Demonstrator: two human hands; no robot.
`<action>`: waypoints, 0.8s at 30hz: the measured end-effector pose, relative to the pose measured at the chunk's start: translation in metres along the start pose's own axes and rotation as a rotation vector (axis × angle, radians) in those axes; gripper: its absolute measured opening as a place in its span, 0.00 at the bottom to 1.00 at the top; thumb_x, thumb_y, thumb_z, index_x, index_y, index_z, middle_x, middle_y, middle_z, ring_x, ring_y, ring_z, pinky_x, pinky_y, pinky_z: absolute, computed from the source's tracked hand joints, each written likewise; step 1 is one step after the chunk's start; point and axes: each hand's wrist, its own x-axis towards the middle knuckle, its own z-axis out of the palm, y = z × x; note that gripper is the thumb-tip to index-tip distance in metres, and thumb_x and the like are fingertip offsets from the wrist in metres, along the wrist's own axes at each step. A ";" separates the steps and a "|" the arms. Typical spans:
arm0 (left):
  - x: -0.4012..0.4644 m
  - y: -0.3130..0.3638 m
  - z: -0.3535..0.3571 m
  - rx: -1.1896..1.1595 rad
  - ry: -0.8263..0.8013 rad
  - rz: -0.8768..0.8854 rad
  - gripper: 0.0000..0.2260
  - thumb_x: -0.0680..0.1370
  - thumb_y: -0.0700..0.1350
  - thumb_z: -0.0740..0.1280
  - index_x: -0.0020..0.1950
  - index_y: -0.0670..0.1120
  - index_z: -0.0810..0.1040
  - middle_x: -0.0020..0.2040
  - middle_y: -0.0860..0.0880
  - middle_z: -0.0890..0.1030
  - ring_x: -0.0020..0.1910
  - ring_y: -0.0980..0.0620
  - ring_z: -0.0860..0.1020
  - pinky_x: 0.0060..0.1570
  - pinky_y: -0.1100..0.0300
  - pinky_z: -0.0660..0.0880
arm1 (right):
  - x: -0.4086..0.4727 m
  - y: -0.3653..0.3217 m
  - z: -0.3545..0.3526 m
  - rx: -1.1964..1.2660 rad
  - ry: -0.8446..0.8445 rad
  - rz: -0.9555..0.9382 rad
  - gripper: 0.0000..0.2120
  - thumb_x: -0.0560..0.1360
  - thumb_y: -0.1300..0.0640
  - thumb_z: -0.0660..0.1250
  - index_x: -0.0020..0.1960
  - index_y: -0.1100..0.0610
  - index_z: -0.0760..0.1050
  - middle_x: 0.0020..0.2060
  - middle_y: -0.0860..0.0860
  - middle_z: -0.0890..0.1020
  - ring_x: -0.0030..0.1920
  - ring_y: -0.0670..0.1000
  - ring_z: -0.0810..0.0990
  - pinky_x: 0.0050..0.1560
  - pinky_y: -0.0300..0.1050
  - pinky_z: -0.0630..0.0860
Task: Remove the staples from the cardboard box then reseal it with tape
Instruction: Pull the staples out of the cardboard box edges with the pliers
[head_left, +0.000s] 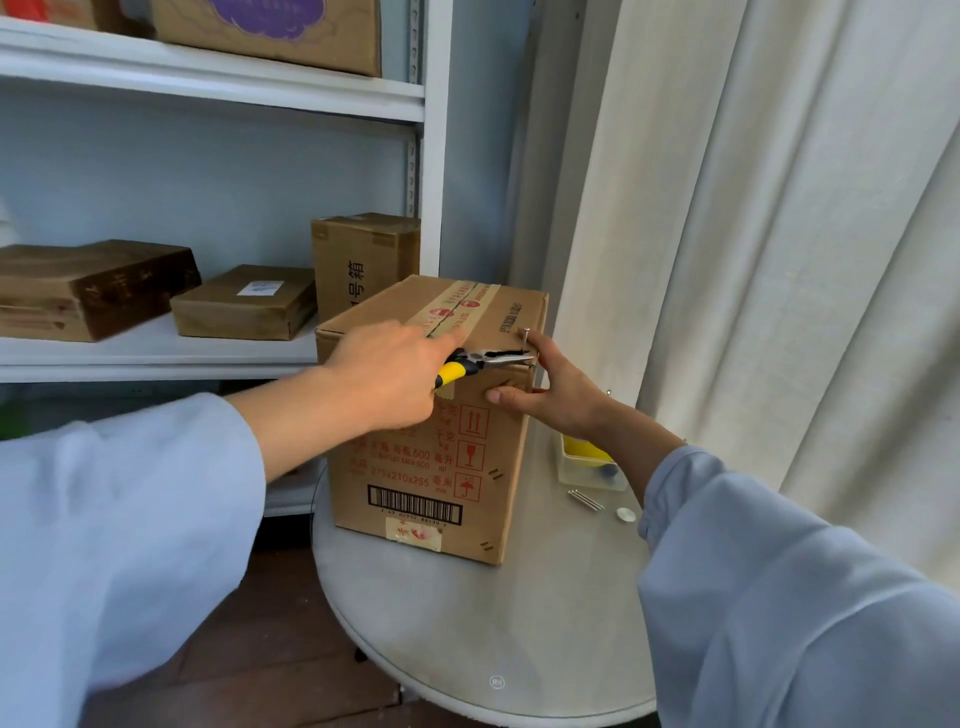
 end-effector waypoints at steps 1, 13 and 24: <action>0.002 -0.002 -0.002 0.045 0.013 0.030 0.32 0.77 0.46 0.62 0.77 0.54 0.52 0.66 0.45 0.73 0.55 0.45 0.75 0.41 0.54 0.75 | -0.001 0.000 0.000 0.003 -0.002 0.001 0.44 0.72 0.48 0.72 0.77 0.49 0.48 0.72 0.52 0.66 0.71 0.56 0.66 0.71 0.51 0.64; -0.001 0.005 0.014 -0.347 -0.056 -0.116 0.29 0.78 0.44 0.60 0.76 0.62 0.56 0.74 0.50 0.65 0.59 0.44 0.75 0.42 0.56 0.74 | -0.003 -0.002 -0.001 -0.027 0.008 0.003 0.45 0.70 0.47 0.74 0.78 0.48 0.50 0.70 0.52 0.70 0.70 0.57 0.68 0.72 0.56 0.64; -0.004 0.006 -0.014 -0.200 0.006 -0.087 0.31 0.76 0.42 0.61 0.76 0.59 0.56 0.67 0.45 0.74 0.50 0.43 0.78 0.35 0.58 0.74 | -0.013 -0.029 -0.020 0.035 0.395 -0.149 0.23 0.74 0.43 0.68 0.61 0.58 0.80 0.52 0.51 0.83 0.53 0.49 0.79 0.50 0.40 0.74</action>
